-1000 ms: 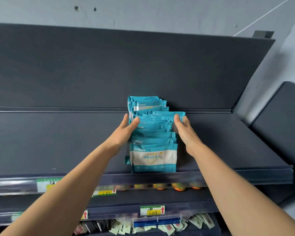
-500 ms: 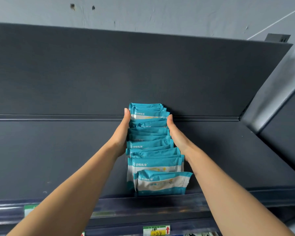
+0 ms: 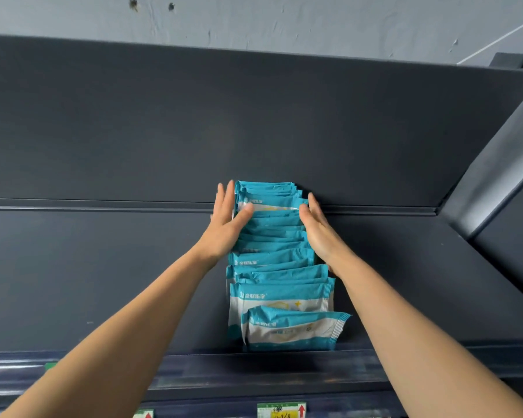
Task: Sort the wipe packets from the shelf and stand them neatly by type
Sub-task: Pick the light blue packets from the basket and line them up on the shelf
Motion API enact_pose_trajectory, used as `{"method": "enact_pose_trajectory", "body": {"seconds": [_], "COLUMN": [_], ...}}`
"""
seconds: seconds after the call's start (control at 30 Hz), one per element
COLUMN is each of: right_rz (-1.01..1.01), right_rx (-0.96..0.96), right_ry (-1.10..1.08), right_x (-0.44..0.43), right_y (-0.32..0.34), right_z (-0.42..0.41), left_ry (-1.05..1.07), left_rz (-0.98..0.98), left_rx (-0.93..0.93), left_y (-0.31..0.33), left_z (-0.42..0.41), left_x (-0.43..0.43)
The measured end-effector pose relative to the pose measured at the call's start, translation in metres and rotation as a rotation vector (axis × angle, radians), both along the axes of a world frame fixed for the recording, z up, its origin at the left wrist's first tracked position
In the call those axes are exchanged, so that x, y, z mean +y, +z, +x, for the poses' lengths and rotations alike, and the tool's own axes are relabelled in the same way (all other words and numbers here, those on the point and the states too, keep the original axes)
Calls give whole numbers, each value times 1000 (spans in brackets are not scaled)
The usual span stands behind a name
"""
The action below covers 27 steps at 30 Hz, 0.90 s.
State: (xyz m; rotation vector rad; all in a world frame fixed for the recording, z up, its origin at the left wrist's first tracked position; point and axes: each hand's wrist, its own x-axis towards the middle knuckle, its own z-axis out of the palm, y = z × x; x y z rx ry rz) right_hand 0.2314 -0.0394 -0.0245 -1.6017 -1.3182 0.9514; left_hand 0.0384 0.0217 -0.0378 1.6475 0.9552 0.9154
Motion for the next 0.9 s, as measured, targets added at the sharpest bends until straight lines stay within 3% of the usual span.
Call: {"method": "enact_pose_trajectory", "body": {"seconds": [0.07, 0.17, 0.23, 0.3, 0.4, 0.5, 0.57, 0.63, 0.73, 0.9], "right_rz": [128, 173, 171, 144, 132, 140, 27, -151, -197, -181], "right_rx": [-258, -608, -689, -697, -523, -332, -3, 331, 389, 432], "right_ry": [1, 60, 97, 133, 100, 12, -13, 3, 112, -3], "right_x": [8, 18, 21, 22, 21, 13, 11, 15, 24, 14], "right_y": [3, 6, 7, 6, 3, 1, -2, -7, -18, 0], "right_z": [-2, -2, 0, 0, -4, -2, 2, 3, 11, 10], "left_ry": [43, 105, 191, 197, 109, 131, 153, 45, -48, -55], "left_rz": [355, 599, 677, 619, 418, 118, -152, -402, -493, -535], "left_rx": [282, 641, 746, 706, 562, 257, 56, -109, -204, -209], "left_y": [8, 16, 14, 12, 12, 9, 8, 11, 26, 34], "left_z": [2, -1, -6, -9, -8, -10, -7, -1, 11, 7], "left_x": [4, 9, 11, 6, 4, -2, -8, -15, -25, -20]}}
